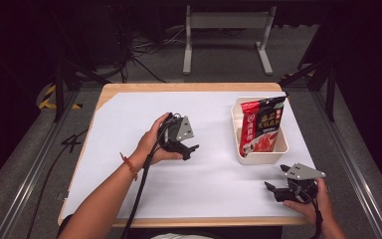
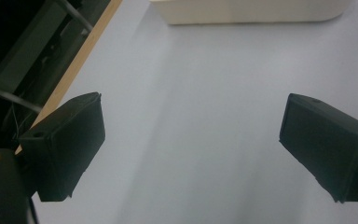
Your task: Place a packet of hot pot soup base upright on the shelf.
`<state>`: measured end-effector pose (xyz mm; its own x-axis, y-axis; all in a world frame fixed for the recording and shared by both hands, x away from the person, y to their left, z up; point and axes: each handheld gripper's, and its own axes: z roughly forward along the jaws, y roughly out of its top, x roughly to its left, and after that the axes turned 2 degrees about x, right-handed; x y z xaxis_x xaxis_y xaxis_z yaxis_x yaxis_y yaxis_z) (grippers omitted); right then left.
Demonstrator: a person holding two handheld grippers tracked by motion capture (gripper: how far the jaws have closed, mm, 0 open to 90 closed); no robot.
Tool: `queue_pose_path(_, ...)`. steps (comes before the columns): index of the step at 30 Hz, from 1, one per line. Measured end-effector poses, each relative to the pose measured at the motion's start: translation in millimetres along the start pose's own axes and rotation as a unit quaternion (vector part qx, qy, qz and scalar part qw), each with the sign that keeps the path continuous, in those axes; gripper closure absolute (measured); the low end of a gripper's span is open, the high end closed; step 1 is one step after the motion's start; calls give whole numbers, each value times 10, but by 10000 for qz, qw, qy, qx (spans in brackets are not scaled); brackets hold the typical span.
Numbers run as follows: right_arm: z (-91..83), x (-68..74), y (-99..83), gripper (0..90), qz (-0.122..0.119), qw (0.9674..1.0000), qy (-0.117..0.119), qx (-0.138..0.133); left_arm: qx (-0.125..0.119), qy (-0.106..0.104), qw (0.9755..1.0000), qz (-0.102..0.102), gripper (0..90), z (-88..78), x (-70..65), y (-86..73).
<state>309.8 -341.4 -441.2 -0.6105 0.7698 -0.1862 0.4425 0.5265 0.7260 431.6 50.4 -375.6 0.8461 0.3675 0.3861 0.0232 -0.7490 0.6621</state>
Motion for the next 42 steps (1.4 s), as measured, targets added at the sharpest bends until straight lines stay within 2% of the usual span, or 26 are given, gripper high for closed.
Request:
queue_pose_path(4,6,8,0,175,-13,10000,8,33,107,54,9999,-44,76,-60,-17,-190)
queue_pose_path(5,6,8,0,175,-13,10000,8,33,107,54,9999,-44,77,-60,-17,-190)
queue_pose_path(11,14,11,-1,175,-37,10000,-1,47,218,167,9996,-78,77,-137,-66,-419)
queue_pose_path(20,11,20,-1,173,-75,9999,-10,73,387,249,9987,-238,73,-312,-146,-808)
queue_pose_path(26,2,29,5,172,-126,9999,-26,79,357,295,9972,-595,74,-476,-197,-1096)
queue_pose_path(28,-2,21,6,171,-150,9999,-32,56,318,247,9962,-773,73,-527,-212,-1181)
queue_pose_path(33,11,33,7,171,-140,9999,-11,88,469,449,9941,-873,68,-647,-267,-1361)
queue_pose_path(36,13,40,13,171,-147,9998,-10,91,453,383,9931,-1010,69,-705,-270,-1451)
queue_pose_path(42,3,27,25,169,-148,9999,-26,39,524,426,9901,-1228,65,-817,-315,-1648)
